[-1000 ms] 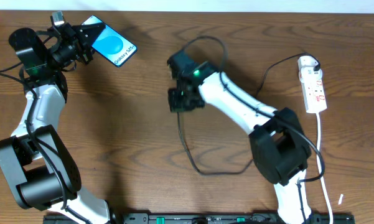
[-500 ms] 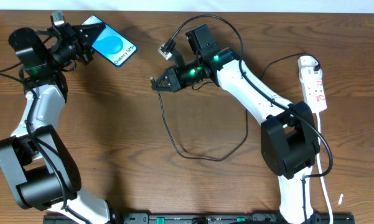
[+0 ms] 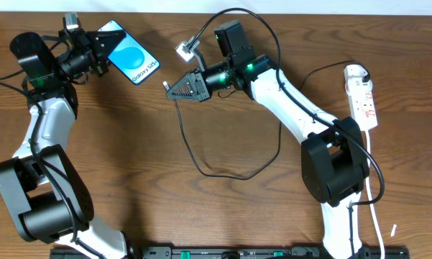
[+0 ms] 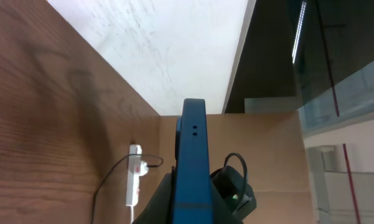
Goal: Plug charger to phone and switch on socket
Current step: 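Carry the plug with the right gripper toward the phone's bottom port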
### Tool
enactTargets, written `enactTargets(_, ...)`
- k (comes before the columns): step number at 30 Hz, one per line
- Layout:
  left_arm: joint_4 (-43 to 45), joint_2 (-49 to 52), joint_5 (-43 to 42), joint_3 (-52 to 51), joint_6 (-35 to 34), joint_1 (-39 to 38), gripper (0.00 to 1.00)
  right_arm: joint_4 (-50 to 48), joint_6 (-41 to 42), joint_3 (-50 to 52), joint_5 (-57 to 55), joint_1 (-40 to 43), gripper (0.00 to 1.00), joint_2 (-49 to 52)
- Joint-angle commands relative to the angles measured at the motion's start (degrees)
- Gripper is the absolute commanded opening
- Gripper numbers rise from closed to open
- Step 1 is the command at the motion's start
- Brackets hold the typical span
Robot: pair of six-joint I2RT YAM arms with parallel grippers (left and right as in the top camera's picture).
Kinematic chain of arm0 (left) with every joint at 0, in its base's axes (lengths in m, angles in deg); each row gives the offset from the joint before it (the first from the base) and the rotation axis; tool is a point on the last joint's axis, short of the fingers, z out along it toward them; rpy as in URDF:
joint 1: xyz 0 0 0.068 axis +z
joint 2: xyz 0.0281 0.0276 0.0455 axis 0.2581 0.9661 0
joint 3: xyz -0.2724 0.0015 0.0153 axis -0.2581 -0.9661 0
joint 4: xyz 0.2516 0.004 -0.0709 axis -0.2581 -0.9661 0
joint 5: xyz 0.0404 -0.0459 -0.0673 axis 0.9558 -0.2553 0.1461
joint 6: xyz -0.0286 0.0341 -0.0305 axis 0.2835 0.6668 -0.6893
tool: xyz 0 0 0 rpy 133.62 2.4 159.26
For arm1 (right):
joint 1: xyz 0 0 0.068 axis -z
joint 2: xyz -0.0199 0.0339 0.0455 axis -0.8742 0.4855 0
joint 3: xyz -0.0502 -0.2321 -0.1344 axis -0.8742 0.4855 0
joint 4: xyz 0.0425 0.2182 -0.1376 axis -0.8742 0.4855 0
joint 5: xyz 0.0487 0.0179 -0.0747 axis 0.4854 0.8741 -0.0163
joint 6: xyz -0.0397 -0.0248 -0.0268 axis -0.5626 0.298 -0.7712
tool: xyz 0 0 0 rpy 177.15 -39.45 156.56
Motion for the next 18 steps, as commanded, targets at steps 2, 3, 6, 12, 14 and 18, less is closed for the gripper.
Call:
enactTargets(2, 0.81, -0.55, -1.46, 0.42, 3.08, -0.02, 0.07, -1.51, -0.85, -0.92, 6.32, 0.31, 0.01, 0.90)
enactTargets(3, 1.29, -0.55, -1.49, 0.42, 3.08, -0.02, 0.08, -2.23, -0.85, -0.92, 7.37, 0.31, 0.01, 0.90)
enactTargets(6, 3.98, -0.55, -1.51, 0.42, 3.02, -0.02, 0.07, -5.64, -0.17, -0.92, 11.19, 0.31, 0.01, 0.90)
enactTargets(12, 9.09, -0.55, -1.49, 0.42, -0.48, -0.07, 0.07, -9.40, 2.19, -0.92, 14.67, 0.31, 0.01, 0.90)
enactTargets(14, 9.42, -0.55, -1.49, 0.42, -1.01, -0.17, 0.08, -10.27, 2.21, -0.92, 15.58, 0.31, 0.01, 0.90)
enactTargets(18, 9.42, -0.55, -2.27, 0.42, -3.06, -0.17, 0.07, -11.54, 2.47, -0.92, 15.69, 0.31, 0.01, 0.90)
